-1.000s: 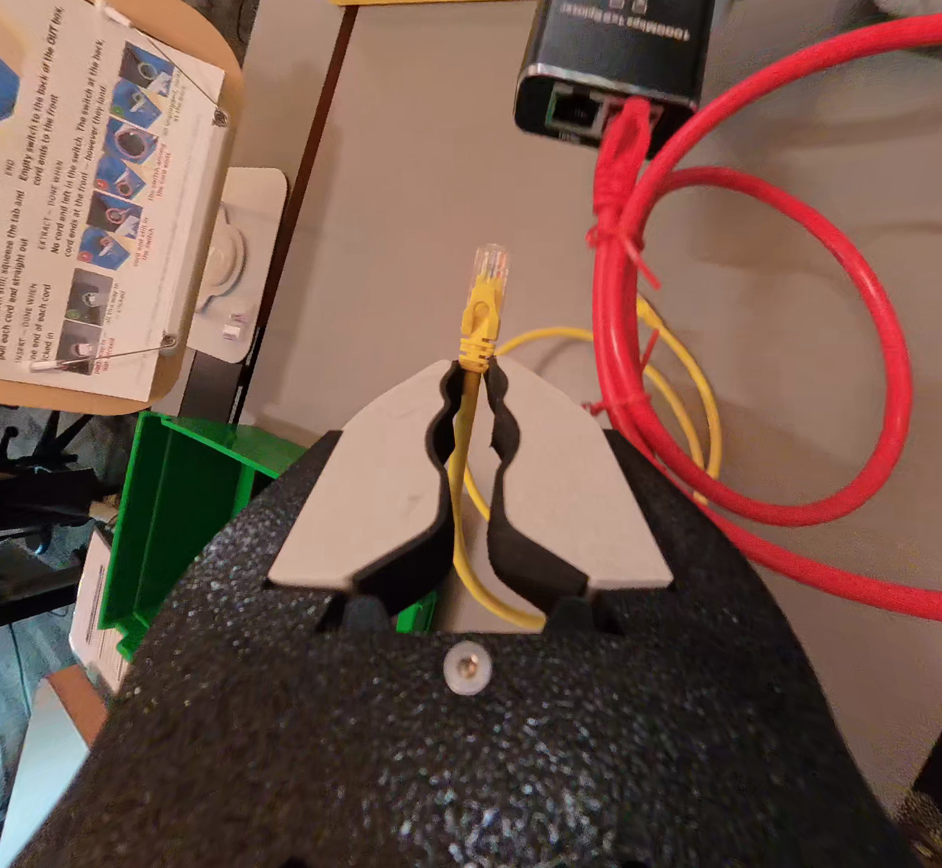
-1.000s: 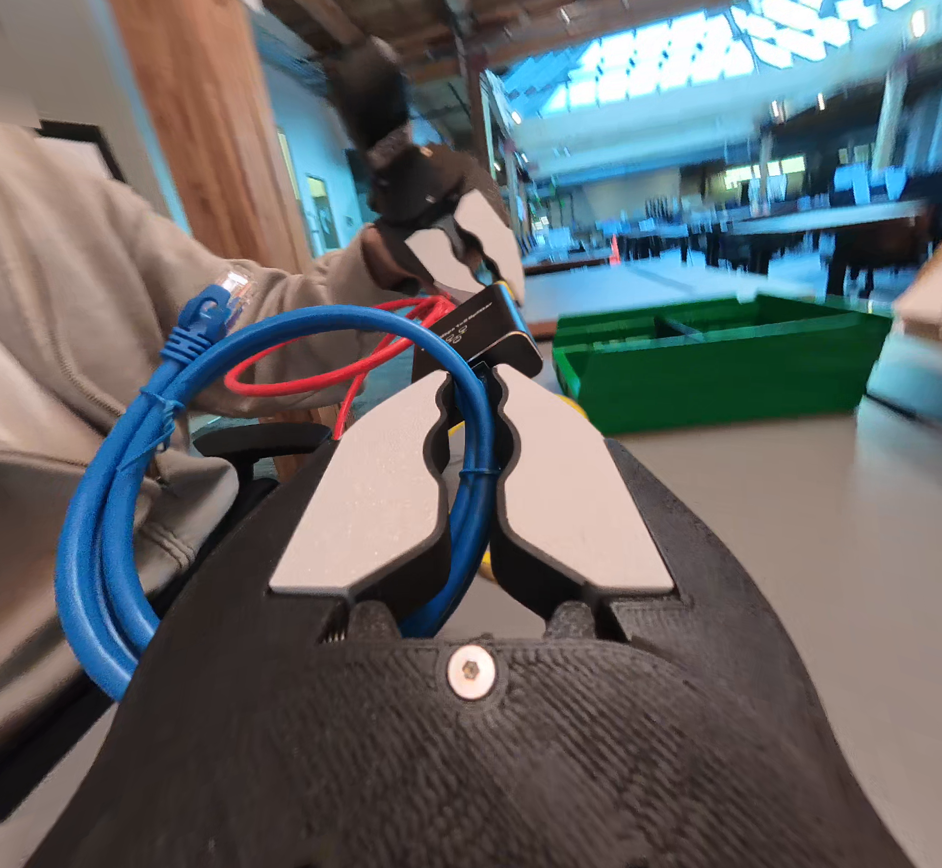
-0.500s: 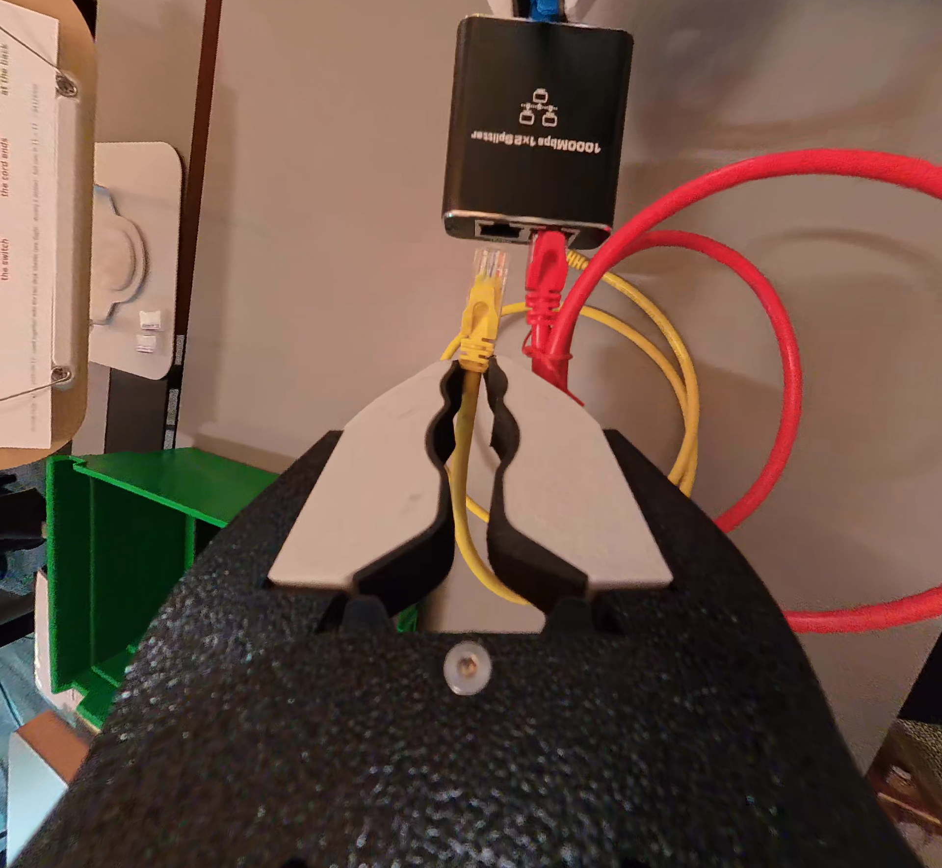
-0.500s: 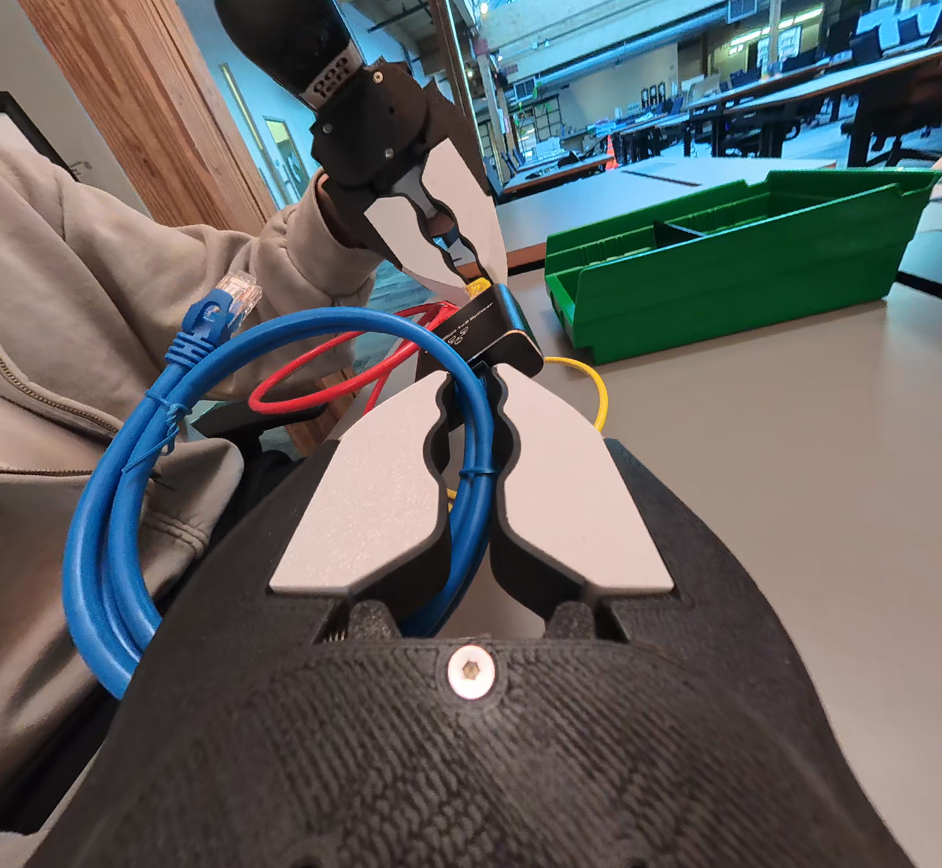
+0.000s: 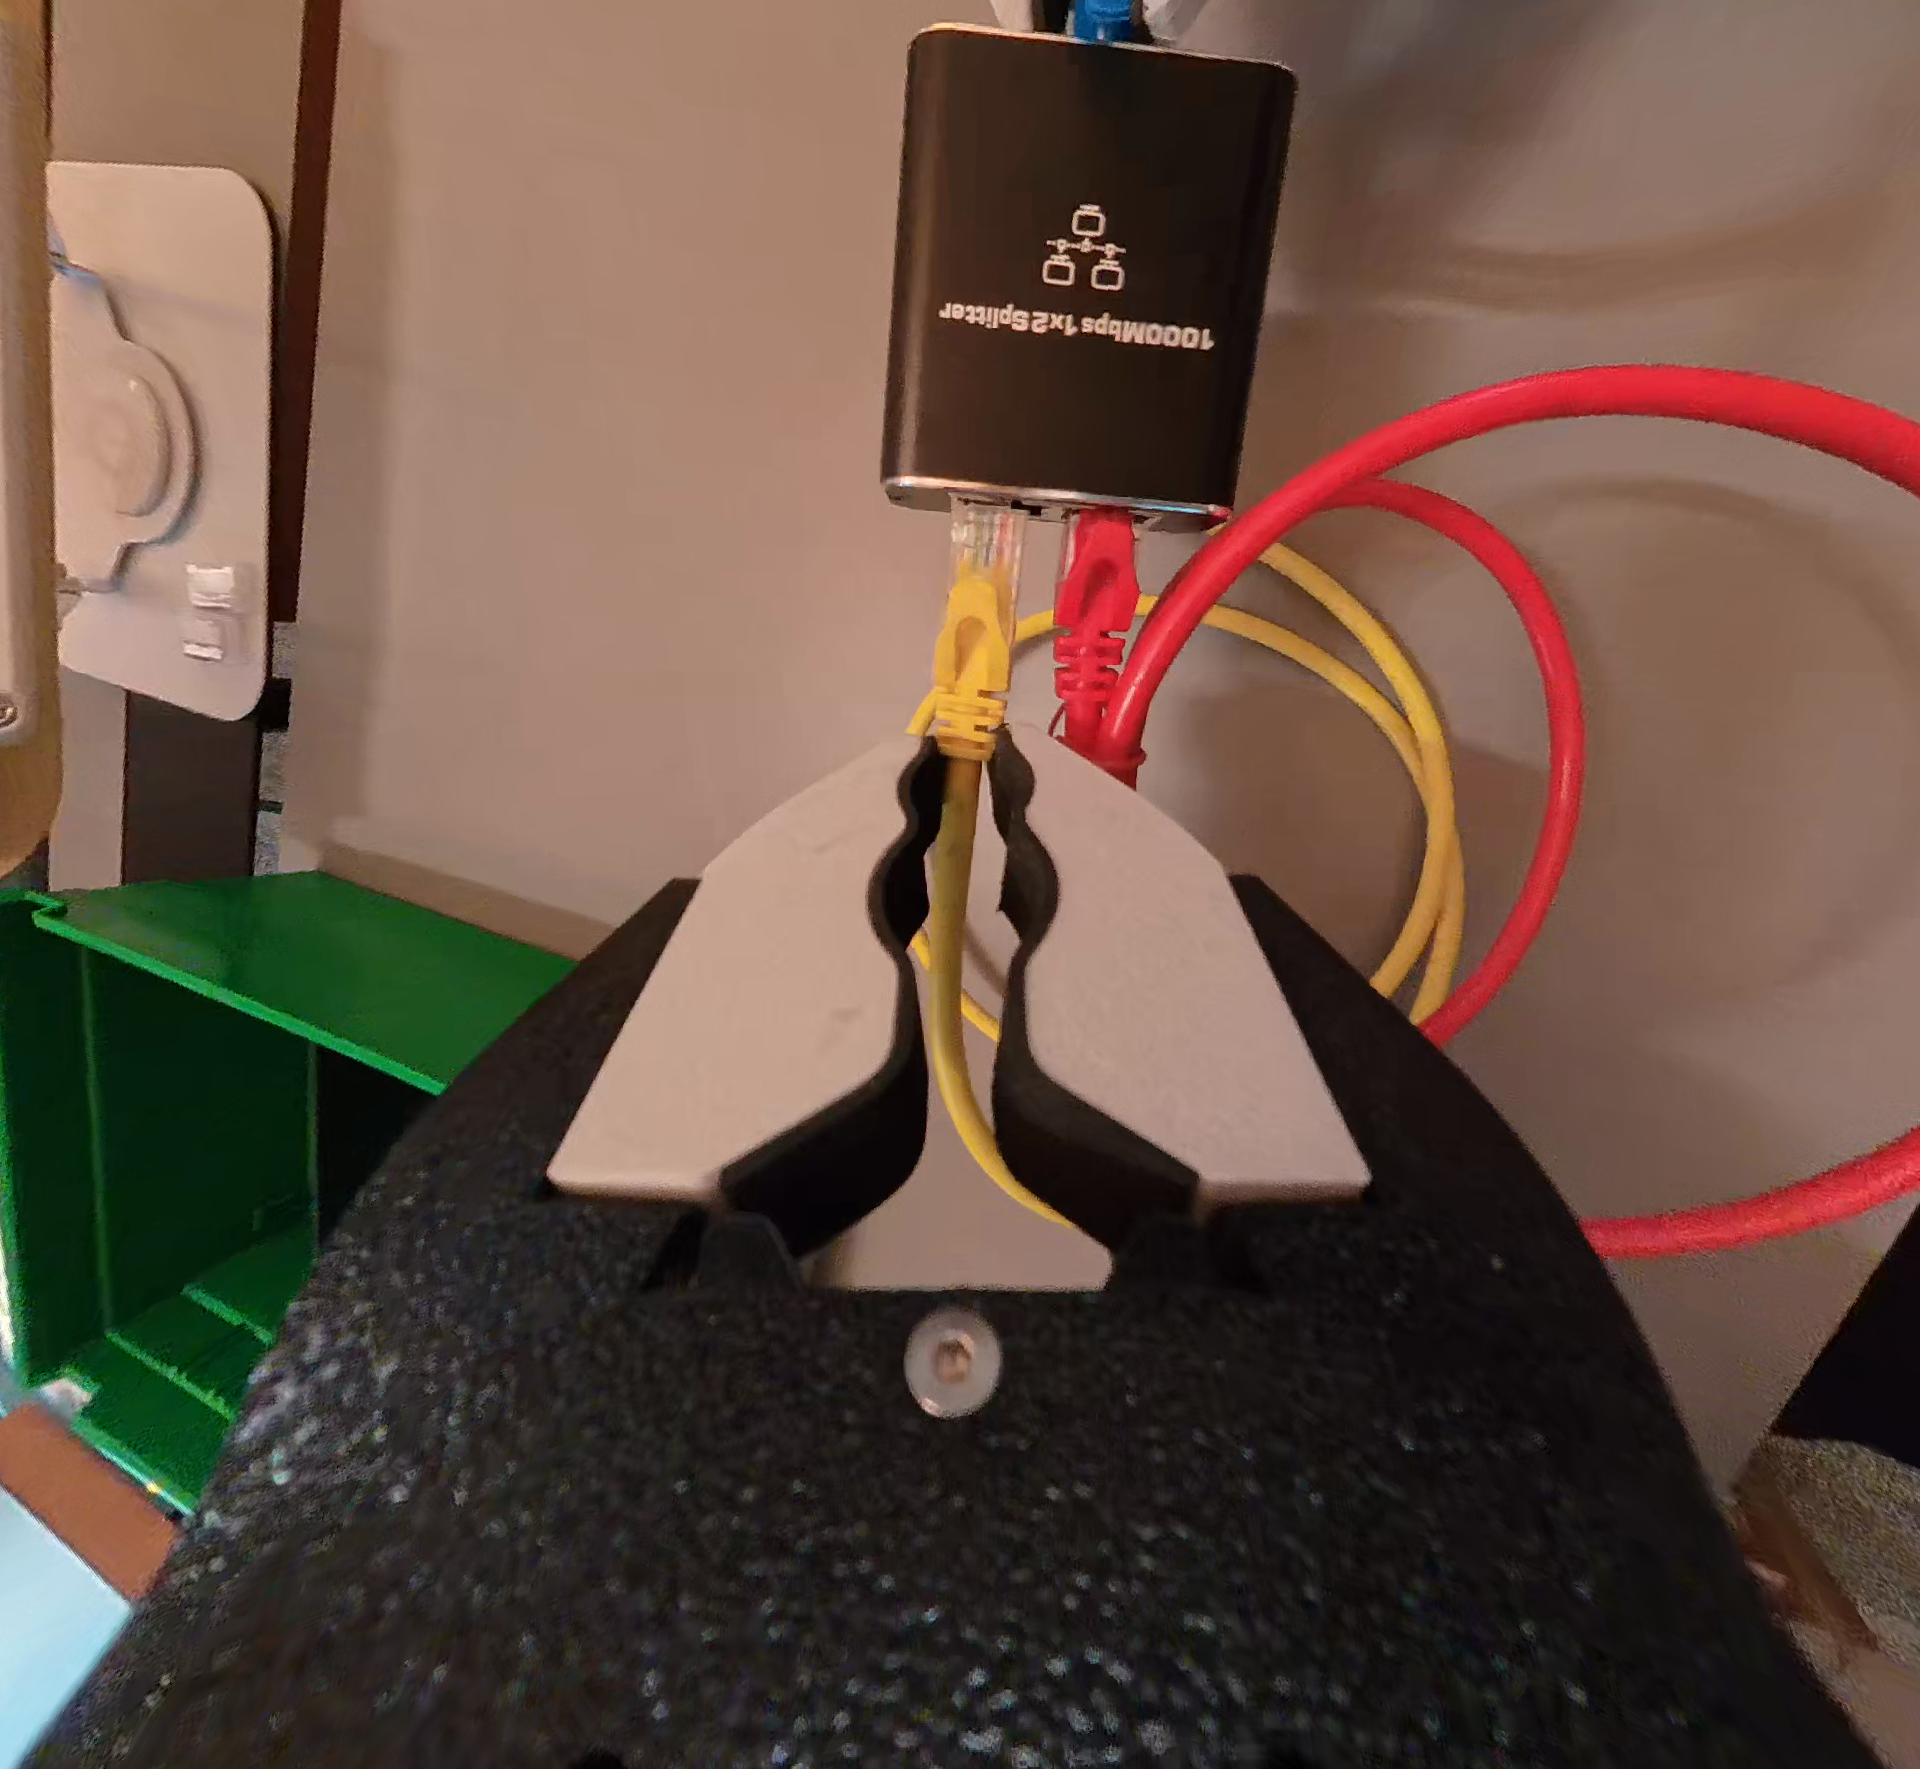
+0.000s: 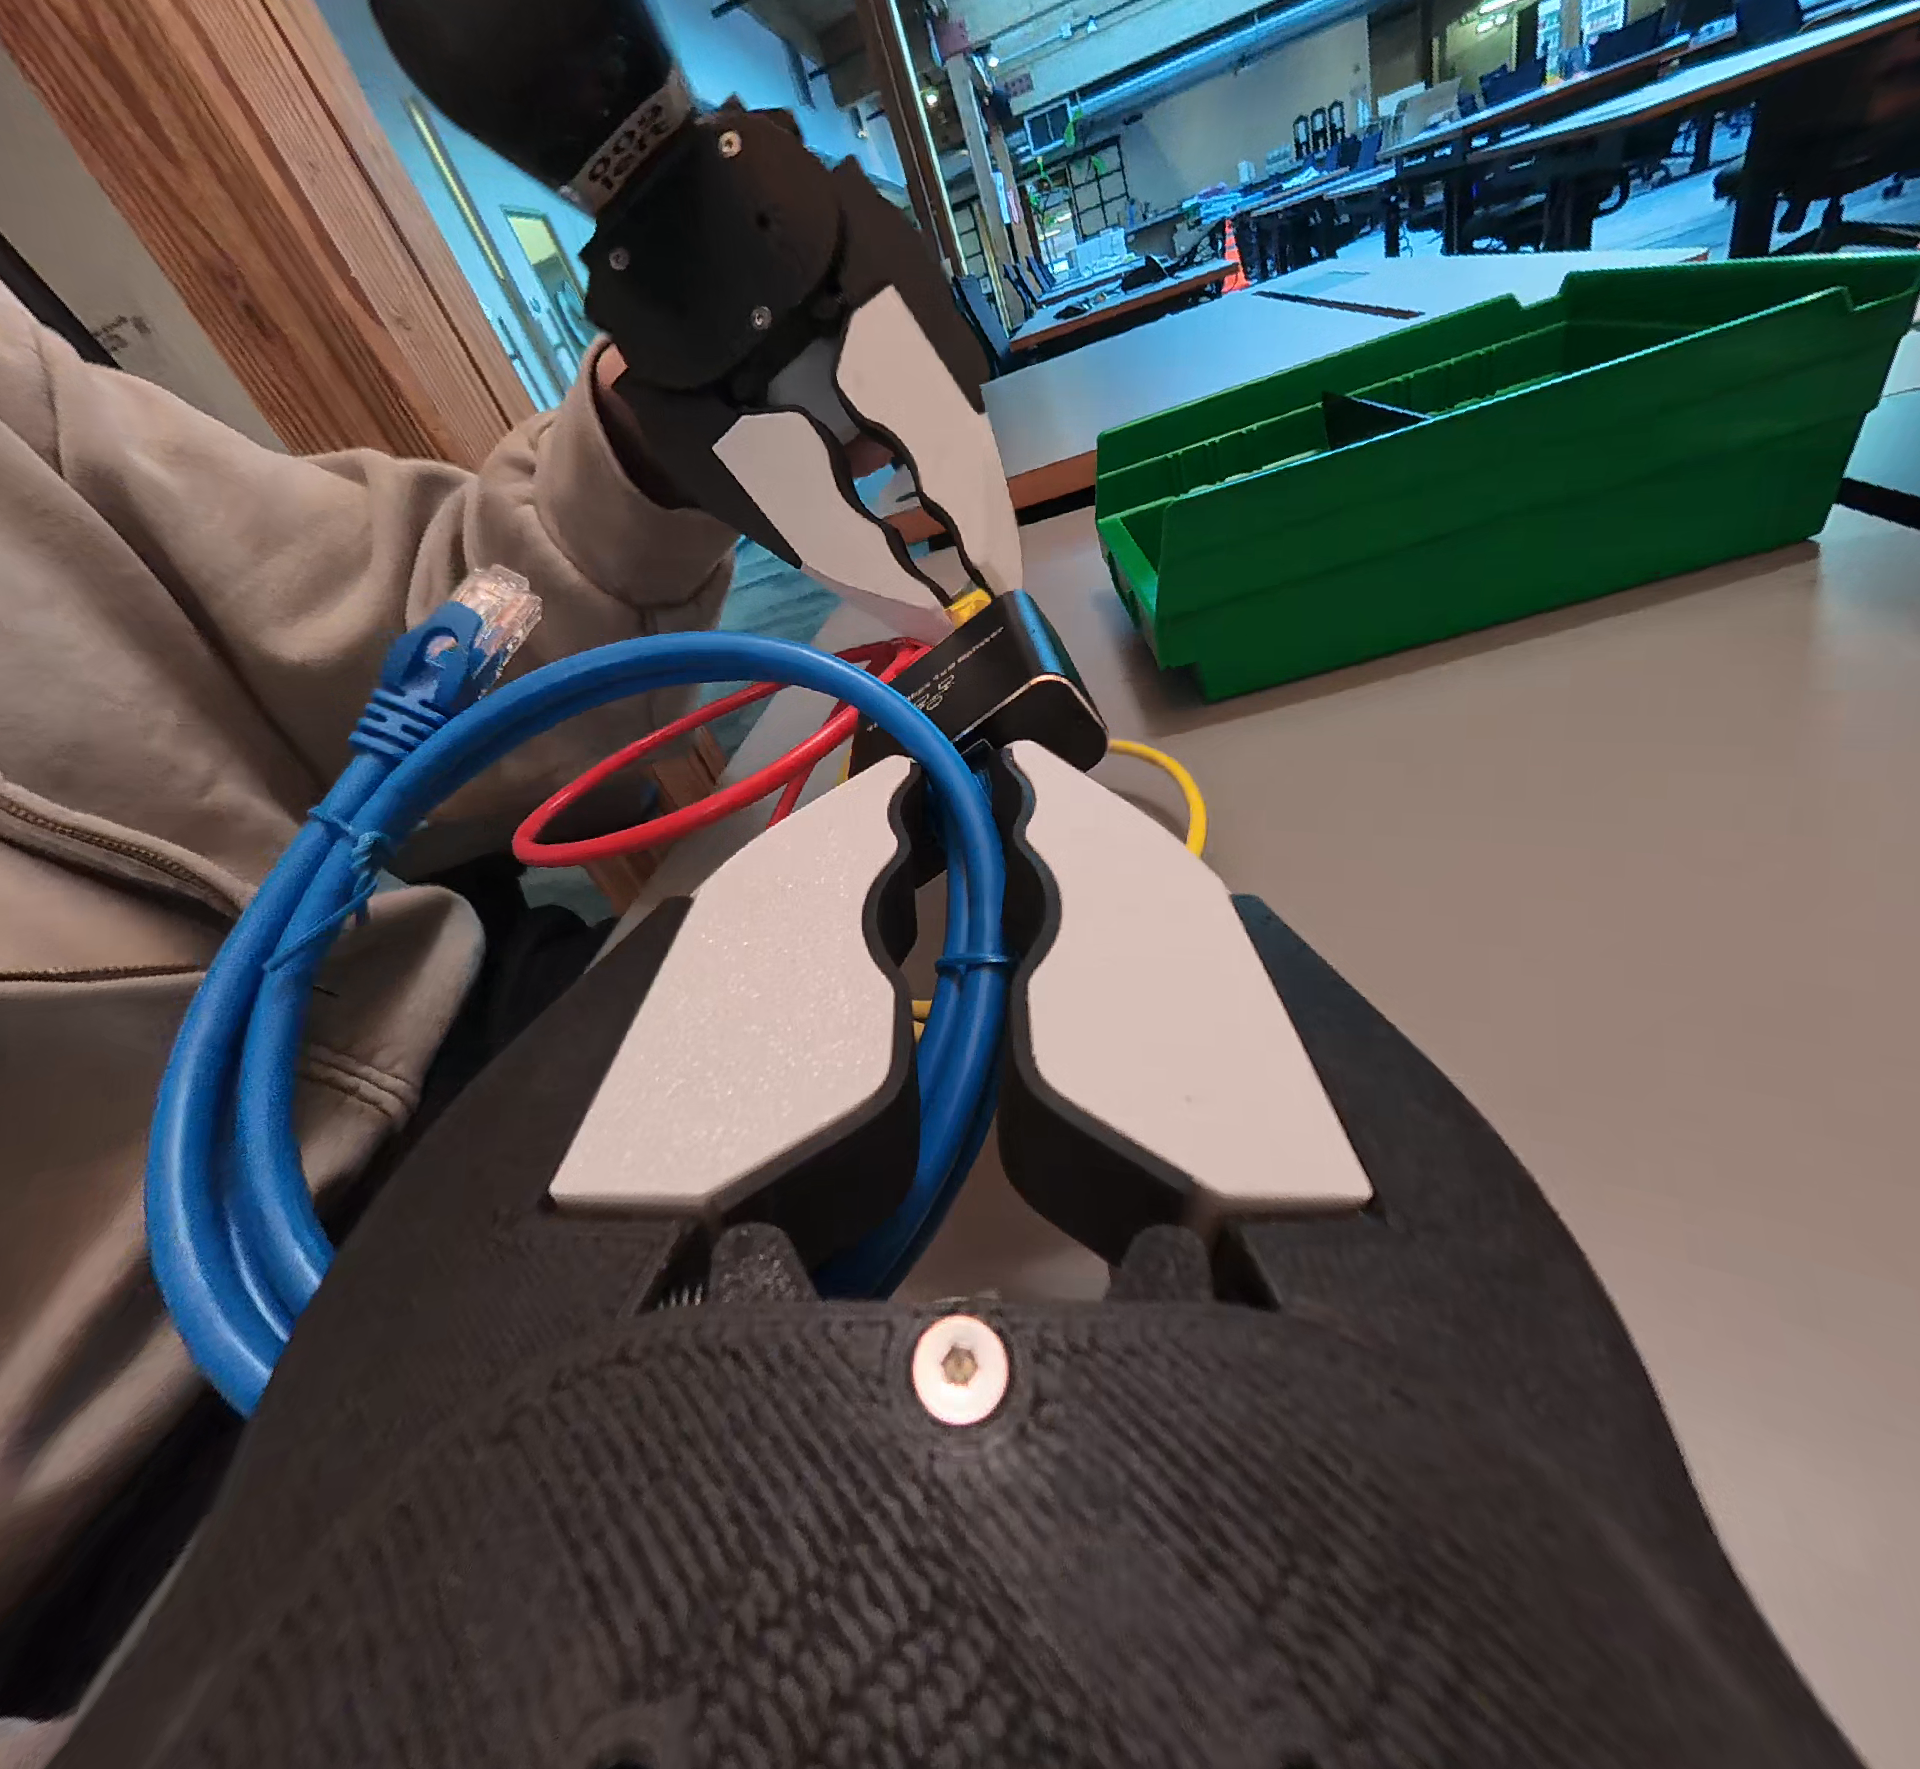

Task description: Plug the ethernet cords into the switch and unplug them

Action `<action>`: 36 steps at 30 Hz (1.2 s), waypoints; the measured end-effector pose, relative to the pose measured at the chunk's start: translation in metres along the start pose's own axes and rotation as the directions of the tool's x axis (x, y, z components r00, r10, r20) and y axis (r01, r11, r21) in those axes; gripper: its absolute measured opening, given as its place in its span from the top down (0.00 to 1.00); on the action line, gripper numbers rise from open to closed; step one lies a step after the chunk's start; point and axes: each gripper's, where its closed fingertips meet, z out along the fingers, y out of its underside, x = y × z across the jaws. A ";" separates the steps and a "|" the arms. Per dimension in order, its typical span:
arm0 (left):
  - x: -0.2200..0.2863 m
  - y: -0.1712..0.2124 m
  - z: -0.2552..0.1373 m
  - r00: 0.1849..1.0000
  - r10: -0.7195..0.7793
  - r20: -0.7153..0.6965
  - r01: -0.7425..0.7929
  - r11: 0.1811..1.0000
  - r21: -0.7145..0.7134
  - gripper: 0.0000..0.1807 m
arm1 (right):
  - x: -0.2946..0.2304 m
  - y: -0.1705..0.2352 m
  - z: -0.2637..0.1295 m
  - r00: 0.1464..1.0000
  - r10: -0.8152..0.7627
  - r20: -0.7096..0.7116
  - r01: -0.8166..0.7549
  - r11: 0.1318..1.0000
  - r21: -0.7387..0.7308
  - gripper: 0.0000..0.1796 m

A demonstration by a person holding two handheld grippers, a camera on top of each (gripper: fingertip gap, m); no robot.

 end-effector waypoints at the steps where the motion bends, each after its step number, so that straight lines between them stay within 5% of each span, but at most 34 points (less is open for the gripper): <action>1: 0.001 0.000 0.001 1.000 0.016 -0.014 -0.016 1.000 -0.001 0.95 | 0.000 0.001 0.000 1.000 -0.012 -0.002 0.012 1.000 -0.006 0.93; 12: 0.013 -0.004 0.003 0.988 -0.025 -0.155 0.039 0.995 0.089 0.95 | -0.004 -0.003 0.003 0.999 -0.049 0.010 0.049 0.999 0.018 0.94; 21: 0.014 -0.015 -0.002 0.965 -0.118 -0.232 0.189 0.931 0.313 0.96 | -0.007 -0.011 0.001 0.998 -0.064 0.028 0.061 0.995 0.080 0.94; 28: 0.010 -0.037 -0.029 0.942 -0.098 -0.322 0.282 0.752 0.596 0.95 | -0.017 -0.027 -0.004 0.991 -0.122 0.062 0.108 0.977 0.186 0.94; 36: 0.013 -0.038 -0.034 0.989 0.020 -0.145 0.084 0.732 0.677 0.95 | -0.028 -0.029 -0.005 0.979 -0.180 0.098 0.158 0.968 0.197 0.94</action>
